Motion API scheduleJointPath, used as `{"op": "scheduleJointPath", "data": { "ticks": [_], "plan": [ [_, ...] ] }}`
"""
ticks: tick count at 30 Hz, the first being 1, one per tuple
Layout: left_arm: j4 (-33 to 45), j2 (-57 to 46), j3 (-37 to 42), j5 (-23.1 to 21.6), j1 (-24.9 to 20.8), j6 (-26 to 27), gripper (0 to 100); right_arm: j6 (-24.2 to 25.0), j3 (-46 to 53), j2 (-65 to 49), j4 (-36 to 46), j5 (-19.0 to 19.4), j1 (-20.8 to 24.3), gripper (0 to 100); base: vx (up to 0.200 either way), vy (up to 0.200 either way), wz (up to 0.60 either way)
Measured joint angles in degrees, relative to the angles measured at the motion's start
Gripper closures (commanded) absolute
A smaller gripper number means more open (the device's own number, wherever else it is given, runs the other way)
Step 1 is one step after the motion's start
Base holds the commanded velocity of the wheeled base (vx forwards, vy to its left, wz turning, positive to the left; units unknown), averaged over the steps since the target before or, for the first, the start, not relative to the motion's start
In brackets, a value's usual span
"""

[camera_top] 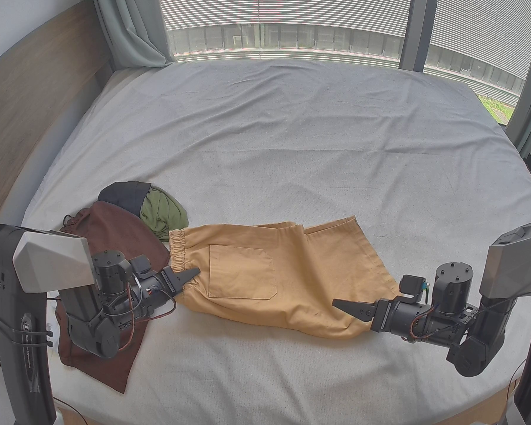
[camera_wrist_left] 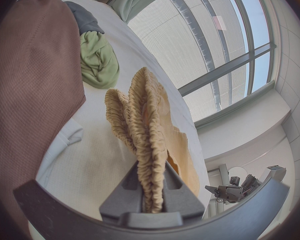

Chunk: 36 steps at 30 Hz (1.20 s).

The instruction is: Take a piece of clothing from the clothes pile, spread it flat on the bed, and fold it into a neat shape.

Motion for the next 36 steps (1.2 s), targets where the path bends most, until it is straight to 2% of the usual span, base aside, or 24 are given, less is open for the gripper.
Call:
{"op": "scheduleJointPath", "data": {
  "ticks": [10, 22, 36],
  "plan": [
    [-0.02, -1.71, 1.00, -1.50, 1.76, 0.49, 100, -0.05, -0.23, 0.55, -0.02, -0.06, -0.16, 0, 0.000, 0.000, 0.00],
    [0.00, -3.56, 3.45, -10.53, 8.40, 5.77, 100, -0.11, -0.28, 0.66, -0.02, -0.09, -0.17, 0, 0.000, 0.000, 0.00],
    [0.02, -4.49, 3.82, -10.93, 9.84, 6.16, 100, -0.11, -0.37, 1.18, 0.00, -0.09, -0.24, 0, 0.000, 0.000, 0.00]
  ]
}}
